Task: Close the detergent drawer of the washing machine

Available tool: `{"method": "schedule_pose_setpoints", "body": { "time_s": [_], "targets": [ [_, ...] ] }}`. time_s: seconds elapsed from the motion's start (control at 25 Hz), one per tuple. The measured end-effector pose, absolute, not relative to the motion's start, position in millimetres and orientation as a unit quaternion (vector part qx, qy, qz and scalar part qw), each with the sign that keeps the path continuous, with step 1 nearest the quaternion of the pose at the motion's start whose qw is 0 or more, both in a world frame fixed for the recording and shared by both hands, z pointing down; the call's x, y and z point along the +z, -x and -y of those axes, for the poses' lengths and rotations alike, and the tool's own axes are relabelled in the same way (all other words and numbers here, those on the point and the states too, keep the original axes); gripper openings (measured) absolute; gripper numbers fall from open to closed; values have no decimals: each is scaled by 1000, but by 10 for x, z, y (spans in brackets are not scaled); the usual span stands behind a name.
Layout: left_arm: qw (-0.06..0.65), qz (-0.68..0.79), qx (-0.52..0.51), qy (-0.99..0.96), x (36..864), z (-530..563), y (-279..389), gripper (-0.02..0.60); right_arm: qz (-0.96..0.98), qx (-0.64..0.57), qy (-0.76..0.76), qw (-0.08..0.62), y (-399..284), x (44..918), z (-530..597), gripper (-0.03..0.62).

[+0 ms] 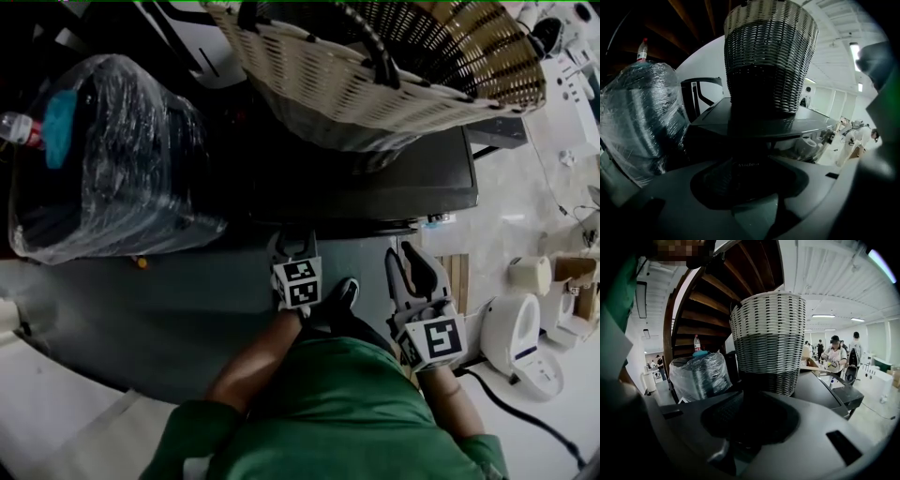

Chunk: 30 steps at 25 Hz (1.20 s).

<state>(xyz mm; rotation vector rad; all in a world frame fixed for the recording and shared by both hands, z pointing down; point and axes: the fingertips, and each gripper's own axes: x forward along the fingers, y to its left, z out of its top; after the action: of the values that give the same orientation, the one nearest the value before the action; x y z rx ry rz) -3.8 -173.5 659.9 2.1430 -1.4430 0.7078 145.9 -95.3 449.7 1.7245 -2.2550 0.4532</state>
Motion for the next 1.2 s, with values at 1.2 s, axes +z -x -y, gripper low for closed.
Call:
{"method": "schedule_pose_setpoints", "body": {
  "time_s": [1.2],
  "targets": [
    [242,546,259,-759,6587,1849,10,241,787,188,-566,154,-1450,4619,1338,107]
  ]
}}
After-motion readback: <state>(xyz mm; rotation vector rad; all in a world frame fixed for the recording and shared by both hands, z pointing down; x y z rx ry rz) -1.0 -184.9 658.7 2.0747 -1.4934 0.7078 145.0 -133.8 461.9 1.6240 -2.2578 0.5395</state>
